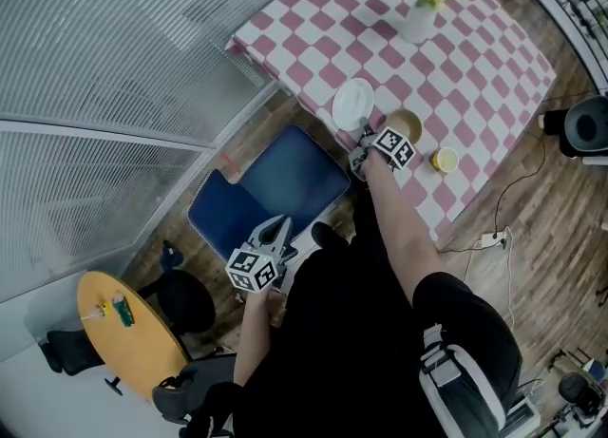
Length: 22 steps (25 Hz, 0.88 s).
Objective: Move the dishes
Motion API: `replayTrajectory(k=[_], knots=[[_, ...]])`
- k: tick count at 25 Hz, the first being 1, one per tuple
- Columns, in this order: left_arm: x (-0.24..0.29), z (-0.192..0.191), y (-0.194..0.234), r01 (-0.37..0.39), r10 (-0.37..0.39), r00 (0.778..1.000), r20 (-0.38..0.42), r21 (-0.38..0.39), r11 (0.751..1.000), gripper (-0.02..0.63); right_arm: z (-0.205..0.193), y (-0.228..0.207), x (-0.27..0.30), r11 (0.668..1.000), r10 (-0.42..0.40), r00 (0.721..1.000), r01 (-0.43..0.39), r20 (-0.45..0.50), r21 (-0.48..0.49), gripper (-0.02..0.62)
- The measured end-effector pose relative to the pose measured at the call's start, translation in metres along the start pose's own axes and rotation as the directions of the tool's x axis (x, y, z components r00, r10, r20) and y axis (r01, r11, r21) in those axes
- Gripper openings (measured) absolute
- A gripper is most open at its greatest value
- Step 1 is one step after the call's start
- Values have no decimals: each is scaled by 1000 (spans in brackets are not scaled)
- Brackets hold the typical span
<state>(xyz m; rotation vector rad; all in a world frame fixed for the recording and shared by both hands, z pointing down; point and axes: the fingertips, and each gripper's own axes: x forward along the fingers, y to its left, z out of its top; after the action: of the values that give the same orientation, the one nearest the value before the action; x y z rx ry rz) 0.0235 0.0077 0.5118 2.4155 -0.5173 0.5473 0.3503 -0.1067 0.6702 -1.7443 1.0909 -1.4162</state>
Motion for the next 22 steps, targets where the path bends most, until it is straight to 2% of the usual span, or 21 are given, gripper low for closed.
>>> replayTrajectory(k=[2,5,8,11,14,22], knots=[[3,2,-2,2,-2,1000,-6,7,1000,25,0,-1,2,1000,-14,1000,14,4,19,31],[6,6,-6,1,-1,1000,-4,23,1000,25,-2,-1,7,999,15,1000,-14,-13,38,43],[9,11,-12,5,-5,1000,0,36,999,25,-2,0,10,999,39,998,-38,-39,28,117],[12,9,-18,2,-2,1000,-1,42,999,25,-1,2,10,998,57,997,-55,-56,26,154],[15,7,-22,0,0,1000,2,40,999,25,-5,5,8,999,43,996,-43,-78,1,238],[37,15,-39,28,-29,999,25,46,999,25,-17,-3,-12,993,9,987,-27,-160,-117,261]])
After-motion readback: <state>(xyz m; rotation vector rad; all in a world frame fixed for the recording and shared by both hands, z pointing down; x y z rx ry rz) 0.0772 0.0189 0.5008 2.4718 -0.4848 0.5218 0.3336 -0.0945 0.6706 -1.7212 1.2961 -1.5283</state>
